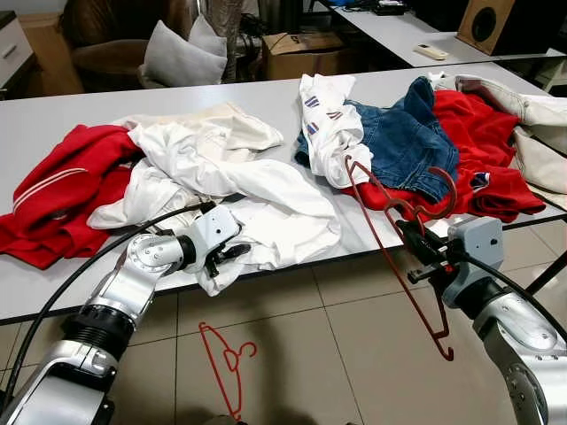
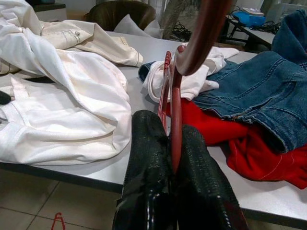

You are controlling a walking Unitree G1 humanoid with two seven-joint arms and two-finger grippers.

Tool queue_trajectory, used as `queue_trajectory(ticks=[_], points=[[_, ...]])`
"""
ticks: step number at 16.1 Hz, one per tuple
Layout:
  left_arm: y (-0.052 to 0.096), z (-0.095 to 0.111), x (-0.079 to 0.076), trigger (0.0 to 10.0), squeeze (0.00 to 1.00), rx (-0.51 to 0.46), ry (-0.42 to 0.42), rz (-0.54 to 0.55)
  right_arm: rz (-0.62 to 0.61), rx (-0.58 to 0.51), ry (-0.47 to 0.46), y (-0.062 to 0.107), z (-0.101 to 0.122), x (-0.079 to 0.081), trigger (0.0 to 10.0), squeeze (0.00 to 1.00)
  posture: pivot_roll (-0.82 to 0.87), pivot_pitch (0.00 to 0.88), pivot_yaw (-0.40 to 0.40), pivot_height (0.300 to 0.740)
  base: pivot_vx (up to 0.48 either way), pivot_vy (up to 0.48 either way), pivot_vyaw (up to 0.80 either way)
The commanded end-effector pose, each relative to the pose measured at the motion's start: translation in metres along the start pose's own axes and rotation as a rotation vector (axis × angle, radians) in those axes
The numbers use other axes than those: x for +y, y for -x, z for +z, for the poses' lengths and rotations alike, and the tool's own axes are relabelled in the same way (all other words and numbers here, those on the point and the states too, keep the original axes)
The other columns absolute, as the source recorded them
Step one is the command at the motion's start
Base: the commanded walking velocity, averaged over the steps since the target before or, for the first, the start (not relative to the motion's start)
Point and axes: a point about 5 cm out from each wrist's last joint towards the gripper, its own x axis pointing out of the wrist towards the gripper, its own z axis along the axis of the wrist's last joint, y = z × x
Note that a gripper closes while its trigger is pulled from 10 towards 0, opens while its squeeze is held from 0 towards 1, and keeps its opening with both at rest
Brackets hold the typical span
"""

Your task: Hang hanger

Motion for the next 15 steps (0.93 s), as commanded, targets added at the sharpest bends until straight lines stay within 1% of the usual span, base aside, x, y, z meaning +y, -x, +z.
queue_trajectory(ticks=[1,2,3,9,11,13,15], points=[[-0.001,0.005,0.004,1.0,0.0,-0.006,-0.014,0.018,0.0,-0.012,0.02,0.0,0.003,-0.002,10.0,0.0,-0.11,0.0,0.011,0.71,0.0,0.0,0.0],[-0.003,0.006,0.002,0.3,0.0,-0.015,-0.01,0.022,0.0,-0.007,0.018,0.002,0.003,-0.002,10.0,0.0,-0.12,0.0,0.001,0.71,0.0,0.0,0.0],[-0.004,0.007,0.001,0.0,0.0,-0.019,-0.008,0.024,0.003,-0.003,0.019,0.003,0.002,-0.001,10.0,0.0,-0.12,0.0,-0.001,0.71,0.0,0.0,0.0],[-0.004,0.01,-0.003,0.0,0.0,-0.053,0.016,0.03,0.01,0.004,0.012,0.002,0.0,0.003,10.0,0.0,-0.11,0.0,0.003,0.71,0.0,0.0,0.0],[-0.003,0.017,0.004,0.0,0.0,-0.105,0.086,0.058,0.015,0.009,0.014,0.004,-0.001,0.004,10.0,0.0,-0.12,0.0,0.008,0.71,0.0,0.0,0.0],[-0.004,0.033,0.016,0.0,0.0,-0.186,0.162,0.077,-0.006,0.003,0.018,0.005,0.0,0.001,10.0,0.0,-0.13,0.0,0.02,0.71,0.0,0.0,0.0],[-0.001,0.044,0.026,0.0,0.0,-0.236,0.187,0.092,-0.021,-0.001,0.022,0.008,0.0,0.001,10.0,0.0,-0.15,0.0,0.05,0.71,0.0,0.0,0.0]])
